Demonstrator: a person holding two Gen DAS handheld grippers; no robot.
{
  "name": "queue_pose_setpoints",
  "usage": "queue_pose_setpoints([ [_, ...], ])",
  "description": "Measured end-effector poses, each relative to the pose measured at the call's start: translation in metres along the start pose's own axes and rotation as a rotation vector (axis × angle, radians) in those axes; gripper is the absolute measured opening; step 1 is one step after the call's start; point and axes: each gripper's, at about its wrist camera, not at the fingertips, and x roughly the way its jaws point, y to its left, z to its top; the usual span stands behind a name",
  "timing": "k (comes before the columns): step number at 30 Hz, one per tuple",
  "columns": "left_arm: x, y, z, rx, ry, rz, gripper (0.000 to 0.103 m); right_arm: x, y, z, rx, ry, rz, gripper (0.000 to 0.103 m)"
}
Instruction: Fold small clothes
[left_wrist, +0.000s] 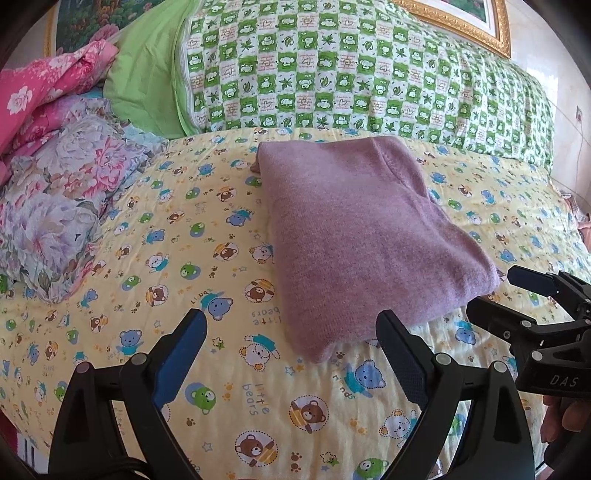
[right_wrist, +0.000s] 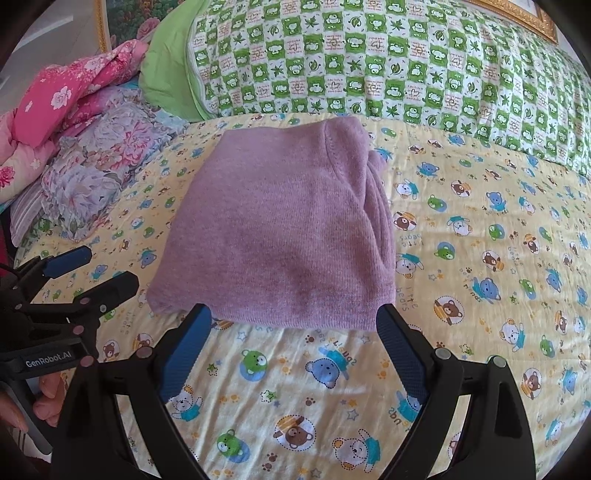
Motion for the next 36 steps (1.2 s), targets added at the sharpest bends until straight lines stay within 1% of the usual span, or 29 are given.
queue_pose_setpoints([
  [19,0.006,0.004,0.005,-0.011,0.009,0.004,0.094,-0.001,0.001,0.003,0.009,-0.005,0.005,0.091],
  [36,0.008,0.008,0.008,-0.022,0.013,0.009,0.094,0.003,0.01,0.007,0.014,-0.008,0.008,0.091],
])
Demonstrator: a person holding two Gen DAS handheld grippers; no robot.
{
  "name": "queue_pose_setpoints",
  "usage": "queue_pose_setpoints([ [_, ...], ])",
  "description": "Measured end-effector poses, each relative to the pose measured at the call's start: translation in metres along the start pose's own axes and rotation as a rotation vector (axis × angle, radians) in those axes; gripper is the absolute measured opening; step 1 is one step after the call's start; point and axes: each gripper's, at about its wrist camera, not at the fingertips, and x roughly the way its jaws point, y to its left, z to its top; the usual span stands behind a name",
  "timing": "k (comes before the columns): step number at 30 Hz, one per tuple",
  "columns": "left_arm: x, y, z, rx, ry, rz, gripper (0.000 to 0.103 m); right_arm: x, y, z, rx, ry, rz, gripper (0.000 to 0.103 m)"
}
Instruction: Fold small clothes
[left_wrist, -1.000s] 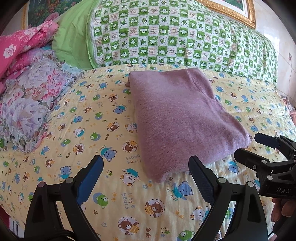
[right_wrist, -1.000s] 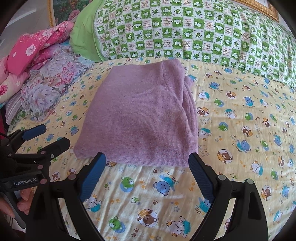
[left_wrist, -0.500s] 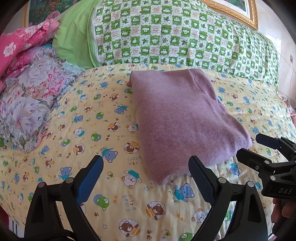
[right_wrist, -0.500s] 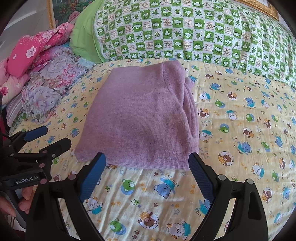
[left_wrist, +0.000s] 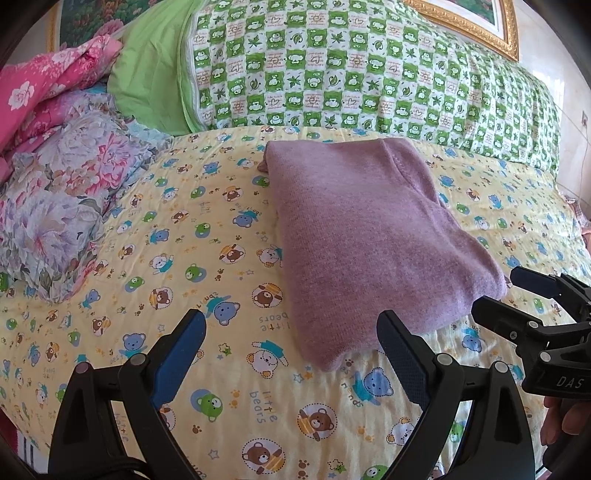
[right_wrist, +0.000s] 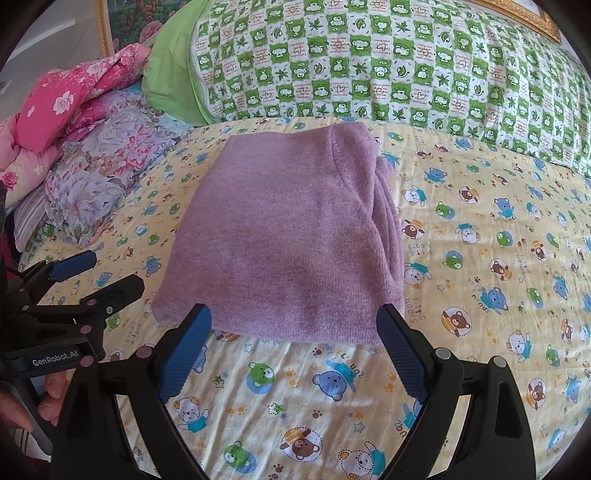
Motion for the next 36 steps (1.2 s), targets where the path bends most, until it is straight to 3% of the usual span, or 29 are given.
queue_pose_setpoints([
  [36,-0.0022,-0.0042,0.0006,0.018,0.005,-0.012,0.095,-0.0075,-0.0023,-0.004,0.039,-0.017,0.001,0.091],
])
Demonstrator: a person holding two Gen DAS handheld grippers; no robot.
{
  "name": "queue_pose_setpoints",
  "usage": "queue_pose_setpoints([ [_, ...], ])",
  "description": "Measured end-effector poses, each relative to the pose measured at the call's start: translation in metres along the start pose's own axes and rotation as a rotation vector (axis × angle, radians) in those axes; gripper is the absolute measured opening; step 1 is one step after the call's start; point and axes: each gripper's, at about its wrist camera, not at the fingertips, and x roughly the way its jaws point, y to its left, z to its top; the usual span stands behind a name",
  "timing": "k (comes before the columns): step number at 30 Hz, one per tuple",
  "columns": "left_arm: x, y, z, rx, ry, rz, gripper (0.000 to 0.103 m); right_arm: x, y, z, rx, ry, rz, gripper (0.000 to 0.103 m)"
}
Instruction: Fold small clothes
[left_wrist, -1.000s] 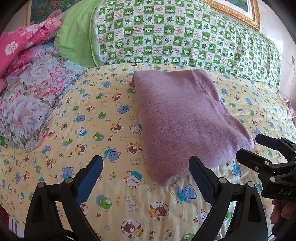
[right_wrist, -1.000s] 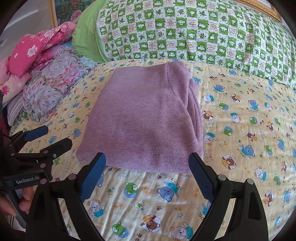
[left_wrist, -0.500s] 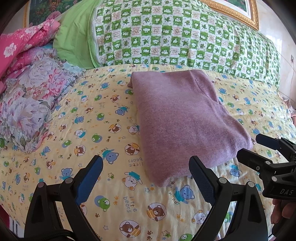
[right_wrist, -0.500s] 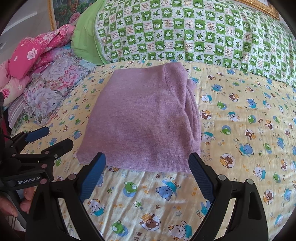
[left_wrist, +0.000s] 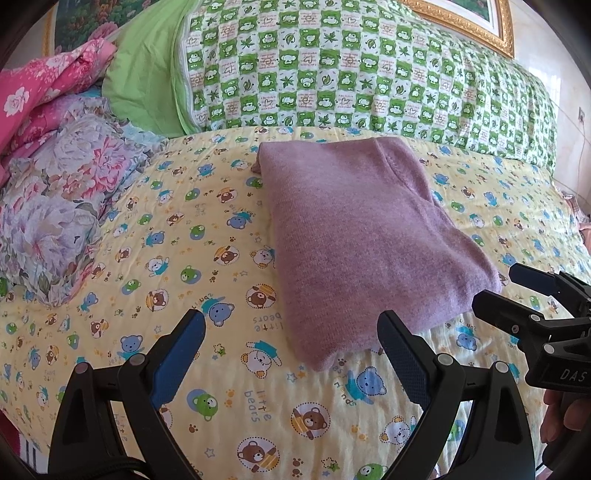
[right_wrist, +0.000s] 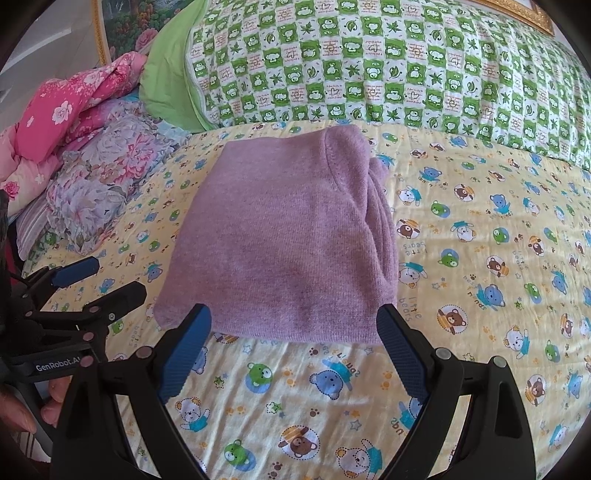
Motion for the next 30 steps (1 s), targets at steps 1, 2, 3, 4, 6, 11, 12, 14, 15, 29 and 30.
queue_pose_setpoints([
  [1,0.0,0.0,0.0,0.002,0.003,0.0,0.095,0.001,0.0,0.0,0.001,0.002,0.002,0.091],
  [2,0.001,0.0,0.001,0.004,0.005,-0.001,0.095,0.002,-0.001,0.001,0.001,0.003,0.003,0.091],
  [3,0.001,0.0,0.001,0.006,0.007,-0.002,0.095,0.002,-0.001,0.002,0.002,0.002,0.003,0.091],
  [4,0.001,0.001,0.002,0.008,0.007,-0.003,0.095,0.002,-0.002,0.001,0.001,0.001,0.004,0.091],
  [6,0.001,0.001,0.003,0.01,0.007,-0.005,0.095,0.002,-0.003,0.003,0.006,-0.002,0.006,0.091],
  [11,0.001,0.0,0.004,0.014,0.012,-0.006,0.095,0.002,-0.003,0.005,0.012,-0.005,0.009,0.091],
  [12,0.001,0.0,0.004,0.016,0.014,-0.006,0.095,0.002,-0.002,0.006,0.011,-0.005,0.01,0.091],
  [14,0.002,0.0,0.005,0.019,0.017,-0.009,0.095,0.001,-0.001,0.005,0.015,-0.006,0.009,0.091],
  [15,0.003,0.0,0.005,0.019,0.017,-0.009,0.095,0.001,-0.001,0.006,0.014,-0.006,0.011,0.091],
  [29,0.011,0.002,0.024,0.023,0.005,0.025,0.094,0.009,-0.01,0.019,0.03,0.0,0.021,0.091],
  [30,0.012,0.002,0.025,0.023,0.006,0.025,0.094,0.011,-0.012,0.02,0.032,0.002,0.023,0.091],
])
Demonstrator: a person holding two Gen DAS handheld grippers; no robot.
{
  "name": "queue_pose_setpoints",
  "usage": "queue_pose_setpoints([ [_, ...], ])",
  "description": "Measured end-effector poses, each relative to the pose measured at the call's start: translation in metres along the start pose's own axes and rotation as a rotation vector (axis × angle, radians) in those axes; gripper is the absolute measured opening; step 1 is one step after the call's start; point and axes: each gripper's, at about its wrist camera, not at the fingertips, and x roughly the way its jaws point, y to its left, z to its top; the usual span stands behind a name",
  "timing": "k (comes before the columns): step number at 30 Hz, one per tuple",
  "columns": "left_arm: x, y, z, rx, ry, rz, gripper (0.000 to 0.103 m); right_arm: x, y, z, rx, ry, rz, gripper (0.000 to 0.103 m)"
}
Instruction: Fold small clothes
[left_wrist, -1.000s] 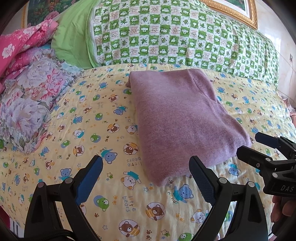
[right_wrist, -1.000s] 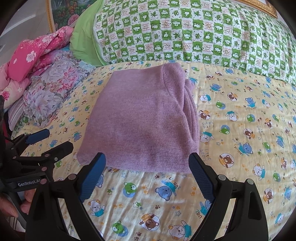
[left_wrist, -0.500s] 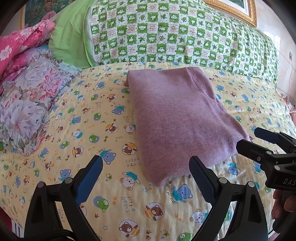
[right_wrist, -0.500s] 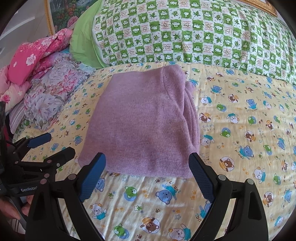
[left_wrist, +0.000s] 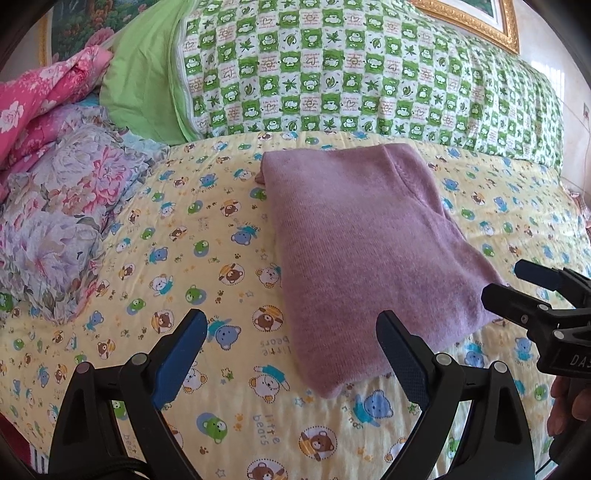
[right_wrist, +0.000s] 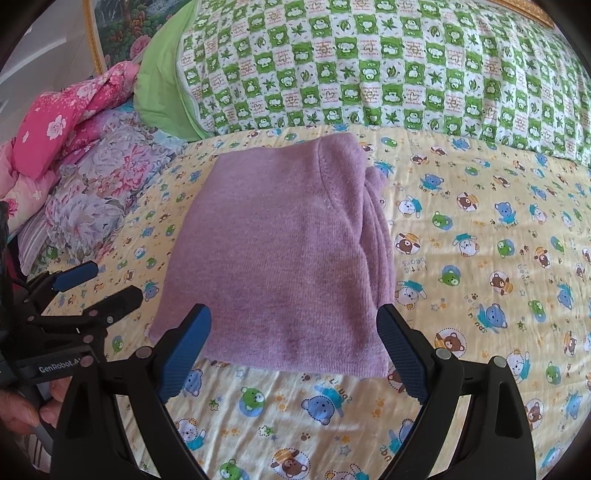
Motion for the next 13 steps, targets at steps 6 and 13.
queue_pose_setpoints([
  [6,0.006,0.001,0.004,-0.007,0.01,0.006,0.094,0.006,-0.007,0.004,0.009,0.005,0.007,0.091],
  [13,0.011,0.004,0.006,-0.016,0.032,0.001,0.094,0.011,-0.011,0.007,0.023,0.015,0.019,0.091],
])
